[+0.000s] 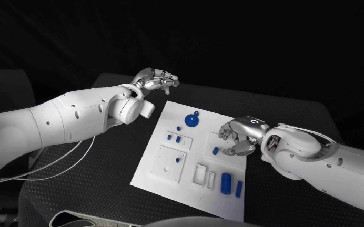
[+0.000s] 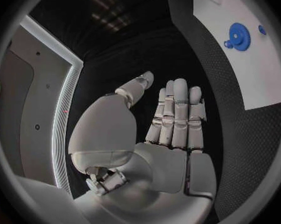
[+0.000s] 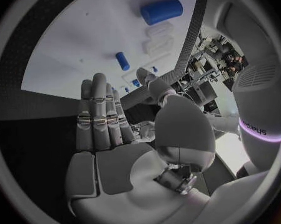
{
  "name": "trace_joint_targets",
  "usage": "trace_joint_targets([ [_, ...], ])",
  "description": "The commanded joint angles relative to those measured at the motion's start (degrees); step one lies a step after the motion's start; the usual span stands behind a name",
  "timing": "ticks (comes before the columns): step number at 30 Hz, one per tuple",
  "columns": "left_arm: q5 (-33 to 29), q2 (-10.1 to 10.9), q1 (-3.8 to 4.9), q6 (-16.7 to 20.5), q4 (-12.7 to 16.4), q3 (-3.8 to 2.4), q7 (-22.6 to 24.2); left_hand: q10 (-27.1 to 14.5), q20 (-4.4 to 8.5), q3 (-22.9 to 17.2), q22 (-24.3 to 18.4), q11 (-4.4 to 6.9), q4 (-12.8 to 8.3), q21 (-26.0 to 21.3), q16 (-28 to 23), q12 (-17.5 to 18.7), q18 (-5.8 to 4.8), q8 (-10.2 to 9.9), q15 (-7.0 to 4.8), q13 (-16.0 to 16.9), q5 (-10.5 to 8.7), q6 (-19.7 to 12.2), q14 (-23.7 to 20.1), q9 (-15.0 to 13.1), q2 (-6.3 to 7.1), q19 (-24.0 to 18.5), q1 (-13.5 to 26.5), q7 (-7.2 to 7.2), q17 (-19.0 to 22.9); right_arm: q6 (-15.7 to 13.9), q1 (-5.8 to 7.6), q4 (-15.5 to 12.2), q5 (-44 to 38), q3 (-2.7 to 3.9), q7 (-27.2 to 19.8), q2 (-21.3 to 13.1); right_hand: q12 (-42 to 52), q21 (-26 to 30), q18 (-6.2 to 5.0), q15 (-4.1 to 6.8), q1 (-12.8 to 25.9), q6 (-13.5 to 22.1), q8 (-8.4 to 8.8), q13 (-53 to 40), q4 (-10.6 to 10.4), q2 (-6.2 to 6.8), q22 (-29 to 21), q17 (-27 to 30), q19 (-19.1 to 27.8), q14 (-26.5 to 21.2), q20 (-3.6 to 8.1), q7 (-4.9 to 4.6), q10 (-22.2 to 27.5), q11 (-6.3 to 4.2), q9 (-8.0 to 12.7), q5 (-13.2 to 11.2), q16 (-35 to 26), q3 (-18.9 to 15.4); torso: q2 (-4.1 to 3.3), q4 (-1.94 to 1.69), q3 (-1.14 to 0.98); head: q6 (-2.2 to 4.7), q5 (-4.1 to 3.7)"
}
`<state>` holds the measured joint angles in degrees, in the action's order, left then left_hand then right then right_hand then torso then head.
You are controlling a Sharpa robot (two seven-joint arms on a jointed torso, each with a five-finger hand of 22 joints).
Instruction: Assemble the parts on the task board
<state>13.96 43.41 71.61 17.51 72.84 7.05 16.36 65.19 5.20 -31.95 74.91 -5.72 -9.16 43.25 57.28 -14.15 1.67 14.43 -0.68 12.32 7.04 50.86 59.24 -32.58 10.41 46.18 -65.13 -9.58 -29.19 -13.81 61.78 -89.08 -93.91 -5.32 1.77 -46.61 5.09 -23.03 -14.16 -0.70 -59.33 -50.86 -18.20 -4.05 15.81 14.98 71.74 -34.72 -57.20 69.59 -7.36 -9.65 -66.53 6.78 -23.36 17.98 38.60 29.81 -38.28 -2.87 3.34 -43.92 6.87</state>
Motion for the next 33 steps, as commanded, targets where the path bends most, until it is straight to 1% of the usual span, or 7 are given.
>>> trace_joint_targets([
  [1,0.9,-0.2,0.08,-0.8,0.0,-0.04,0.8,-0.3,1.11,0.0,0.6,0.18,0.3,-0.2,0.2,-0.4,0.80,0.1,0.03,0.1,-0.15,-0.5,0.2,0.1,-0.09,0.4,0.4,0.02,-0.1,2.0,-0.42,-0.2,-3.8,-0.19,0.8,0.6,-0.2,0.3,-0.84,0.05,0.3,0.4,-0.06,0.0,0.1,0.09,0.0,0.1,0.4,-0.4,0.10,-0.13,0.3,0.22,0.1,0.4,0.3,-0.5,-0.03,-0.02,0.04,0.01,-0.16],
  [9,0.7,-0.2,0.08,-0.9,0.0,-0.04,0.8,-0.4,1.10,0.0,0.6,0.18,0.3,-0.2,0.2,-0.4,0.80,0.1,0.03,0.1,-0.14,-0.5,0.2,0.1,-0.10,0.4,0.4,0.02,-0.1,-0.3,-1.84,1.1,-4.8,-0.52,0.7,2.3,-0.2,0.6,-0.84,0.04,-0.8,0.3,-0.20,0.0,0.2,-0.43,0.0,0.3,0.3,-0.6,0.10,-0.06,0.3,0.21,0.1,-0.8,0.5,-0.5,-0.06,-0.23,0.05,-0.18,-0.25],
  [11,1.0,-0.2,0.08,-0.9,0.0,-0.04,0.8,-0.4,1.10,0.0,0.6,0.18,0.3,-0.2,0.2,-0.4,0.80,0.1,0.03,0.1,-0.14,-0.5,0.2,0.1,-0.10,0.4,0.4,0.02,-0.1,-1.9,-2.13,1.3,-5.2,-0.54,0.8,2.7,0.0,0.7,-0.84,0.16,-2.5,0.1,-0.32,0.0,0.1,-1.06,-0.1,0.4,0.0,-0.4,0.20,0.00,0.1,0.16,0.1,-3.8,0.8,0.5,-0.04,-0.20,0.08,-0.24,-0.24],
  [12,1.0,-0.2,0.08,-0.9,0.0,-0.04,0.8,-0.4,1.10,0.0,0.6,0.18,0.3,-0.2,0.2,-0.4,0.80,0.1,0.03,0.1,-0.14,-0.5,0.2,0.1,-0.10,0.4,0.4,0.02,-0.1,-2.0,-2.28,1.3,-5.4,-0.54,0.9,2.9,0.1,0.7,-0.82,0.23,-3.8,-0.1,-0.44,-0.1,-0.1,-1.24,-0.1,0.5,-0.4,-0.2,0.24,0.08,-0.1,0.07,0.1,-6.3,0.9,1.9,-0.04,-0.21,0.10,-0.29,-0.20],
  [13,1.0,-0.2,0.08,-1.0,0.0,-0.04,0.8,-0.4,1.10,0.0,0.7,0.18,0.3,-0.3,0.2,-0.4,0.80,0.1,0.03,0.1,-0.13,-0.5,0.2,0.1,-0.11,0.4,0.4,0.02,-0.1,-2.2,-2.32,1.5,-5.4,-0.54,0.9,3.1,0.2,1.0,-0.84,0.15,-4.9,-0.3,-0.43,-0.1,-1.9,-0.16,-0.3,0.8,-0.7,-0.1,0.08,0.07,-0.3,0.04,0.3,-10.6,1.0,5.3,-0.06,-0.25,0.11,-0.39,-0.15],
  [16,1.0,-0.3,0.07,-1.0,0.0,-0.04,0.8,-0.4,1.10,0.0,0.7,0.18,0.3,-0.3,0.2,-0.4,0.80,0.1,0.03,0.1,-0.13,-0.5,0.2,0.1,-0.11,0.4,0.4,0.02,-0.1,-2.4,-2.49,1.8,-6.3,-0.54,1.3,3.7,0.2,1.2,-0.84,0.25,-6.1,-0.4,-0.37,0.0,-2.5,0.37,-0.2,1.1,-0.9,-0.1,0.24,0.12,-0.3,0.00,0.5,-13.4,1.2,7.6,-0.08,-0.32,0.09,-0.45,-0.10],
  [33,1.0,-0.1,0.07,-1.1,0.1,-0.04,0.8,-0.4,1.08,0.0,0.7,0.16,0.4,-0.3,0.2,-0.4,0.79,0.1,0.05,0.1,-0.10,-0.6,0.2,0.1,-0.13,0.4,0.5,0.00,-0.1,-1.8,-3.34,4.4,-8.2,-0.65,1.8,5.6,1.0,1.0,-0.84,0.76,-7.9,-2.7,-1.70,-0.2,-5.2,-0.12,0.5,1.3,-1.8,0.5,0.56,1.10,-1.8,-0.53,0.2,-15.2,2.4,14.2,-0.02,-0.18,0.16,-0.84,0.22],
])
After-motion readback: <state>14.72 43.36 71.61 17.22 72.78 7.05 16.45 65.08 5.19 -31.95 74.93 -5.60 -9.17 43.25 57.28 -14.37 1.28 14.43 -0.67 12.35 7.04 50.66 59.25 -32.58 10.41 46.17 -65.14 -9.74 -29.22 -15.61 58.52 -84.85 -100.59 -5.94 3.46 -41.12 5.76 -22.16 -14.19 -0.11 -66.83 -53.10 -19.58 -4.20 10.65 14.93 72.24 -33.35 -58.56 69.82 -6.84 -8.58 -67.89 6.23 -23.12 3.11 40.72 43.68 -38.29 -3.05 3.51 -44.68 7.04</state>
